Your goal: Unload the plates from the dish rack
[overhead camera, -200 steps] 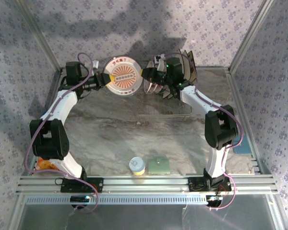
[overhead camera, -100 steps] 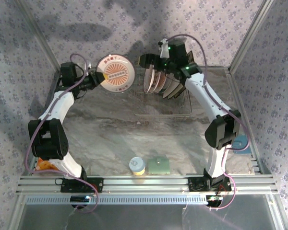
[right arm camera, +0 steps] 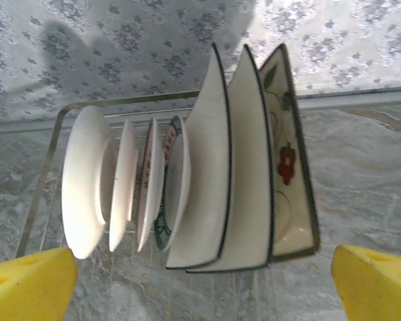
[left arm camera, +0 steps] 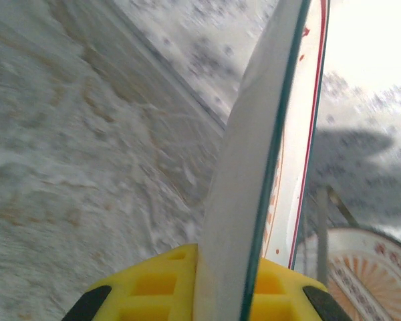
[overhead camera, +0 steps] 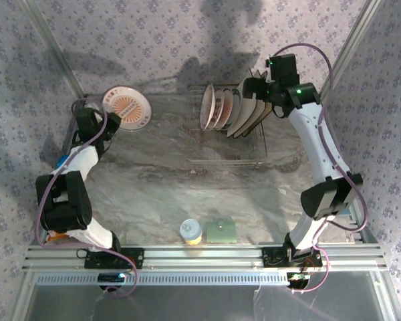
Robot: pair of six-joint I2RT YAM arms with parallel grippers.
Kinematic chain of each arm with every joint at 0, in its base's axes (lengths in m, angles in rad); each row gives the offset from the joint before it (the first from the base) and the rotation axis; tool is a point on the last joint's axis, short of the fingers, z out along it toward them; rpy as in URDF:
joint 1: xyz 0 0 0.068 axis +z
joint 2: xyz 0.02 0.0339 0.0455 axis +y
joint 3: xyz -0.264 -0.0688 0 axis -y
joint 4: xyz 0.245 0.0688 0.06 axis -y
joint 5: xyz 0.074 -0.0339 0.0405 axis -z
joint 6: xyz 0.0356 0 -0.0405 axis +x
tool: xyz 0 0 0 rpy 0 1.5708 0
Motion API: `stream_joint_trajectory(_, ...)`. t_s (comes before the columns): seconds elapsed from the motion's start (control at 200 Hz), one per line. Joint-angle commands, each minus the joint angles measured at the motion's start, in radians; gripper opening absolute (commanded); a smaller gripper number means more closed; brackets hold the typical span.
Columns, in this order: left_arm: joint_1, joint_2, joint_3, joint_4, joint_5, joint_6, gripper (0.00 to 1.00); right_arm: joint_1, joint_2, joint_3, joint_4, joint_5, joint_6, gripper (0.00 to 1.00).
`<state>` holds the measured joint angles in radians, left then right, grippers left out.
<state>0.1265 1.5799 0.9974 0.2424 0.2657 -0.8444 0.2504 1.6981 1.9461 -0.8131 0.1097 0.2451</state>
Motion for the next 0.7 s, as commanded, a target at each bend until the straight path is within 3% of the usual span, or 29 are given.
stream_joint_trajectory(0.0,0.019,0.013,0.004,0.187,-0.163,-0.076,0.00,-0.011,-0.060,-0.036,-0.028,0.045,-0.035,1.00)
stream_joint_trajectory(0.365,0.036,0.189,0.076,0.268,-0.329,-0.093,0.00,-0.027,-0.107,-0.098,-0.016,0.023,-0.045,1.00)
stream_joint_trajectory(0.695,0.035,0.311,0.151,0.328,-0.392,-0.150,0.00,-0.033,-0.052,0.019,-0.103,0.023,-0.063,1.00)
